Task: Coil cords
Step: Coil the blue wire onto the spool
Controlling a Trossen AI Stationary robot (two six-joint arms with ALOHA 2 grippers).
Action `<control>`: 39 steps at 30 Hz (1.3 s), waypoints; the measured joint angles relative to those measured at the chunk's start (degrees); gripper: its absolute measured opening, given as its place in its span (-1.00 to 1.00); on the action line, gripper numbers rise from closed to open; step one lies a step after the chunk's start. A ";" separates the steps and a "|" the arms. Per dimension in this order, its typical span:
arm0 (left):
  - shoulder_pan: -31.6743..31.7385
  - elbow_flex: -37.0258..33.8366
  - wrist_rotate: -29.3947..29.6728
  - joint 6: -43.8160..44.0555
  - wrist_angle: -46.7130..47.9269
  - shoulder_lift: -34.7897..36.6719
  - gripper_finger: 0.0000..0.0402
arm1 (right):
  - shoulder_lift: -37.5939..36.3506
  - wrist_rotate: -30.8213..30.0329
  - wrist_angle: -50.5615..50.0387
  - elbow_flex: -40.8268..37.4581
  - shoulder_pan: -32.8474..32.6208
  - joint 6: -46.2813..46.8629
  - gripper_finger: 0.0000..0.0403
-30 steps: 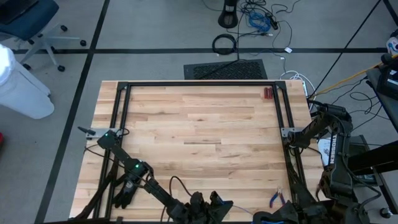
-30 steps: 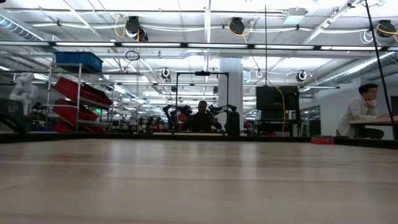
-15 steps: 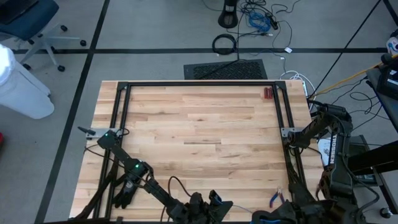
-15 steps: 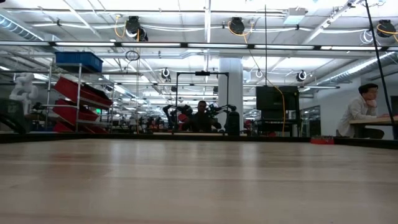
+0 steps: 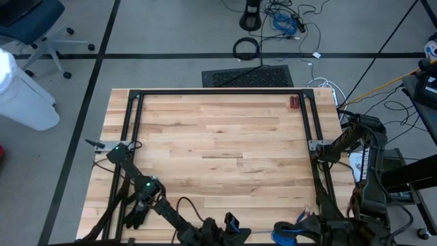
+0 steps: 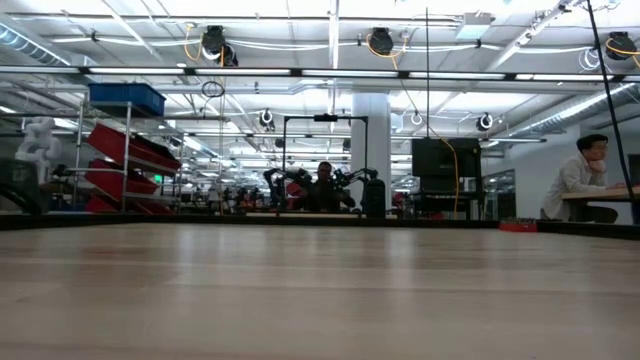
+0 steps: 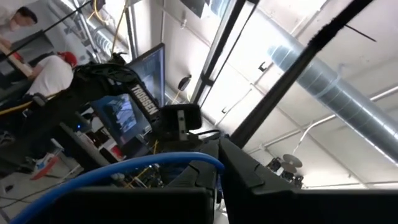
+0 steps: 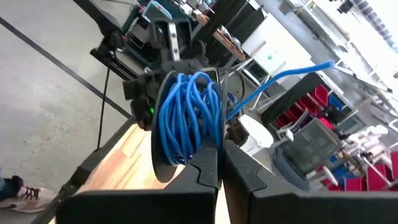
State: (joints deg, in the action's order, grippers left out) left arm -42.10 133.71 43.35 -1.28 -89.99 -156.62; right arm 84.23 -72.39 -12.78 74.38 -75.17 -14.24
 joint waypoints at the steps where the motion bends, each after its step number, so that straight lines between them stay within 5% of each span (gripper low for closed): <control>1: -0.21 0.24 0.00 -0.74 0.08 0.00 -0.93 | 0.00 -0.01 -0.42 0.00 0.22 0.88 -1.00; 14: -1.06 1.29 0.72 -8.39 4.22 2.03 -0.98 | 0.00 0.29 -7.90 0.00 6.08 15.29 -1.00; 26: -3.30 1.29 11.70 -21.63 16.55 8.25 -0.99 | 0.00 0.93 -15.21 -0.01 8.11 25.31 -1.00; 39: -3.44 1.29 17.04 -21.62 26.77 10.80 -0.99 | 0.03 2.26 -16.07 0.02 9.93 27.22 -1.00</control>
State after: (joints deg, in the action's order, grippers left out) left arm -45.54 135.00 60.39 -22.90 -63.22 -145.82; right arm 84.25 -70.13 -28.85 74.39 -65.24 12.98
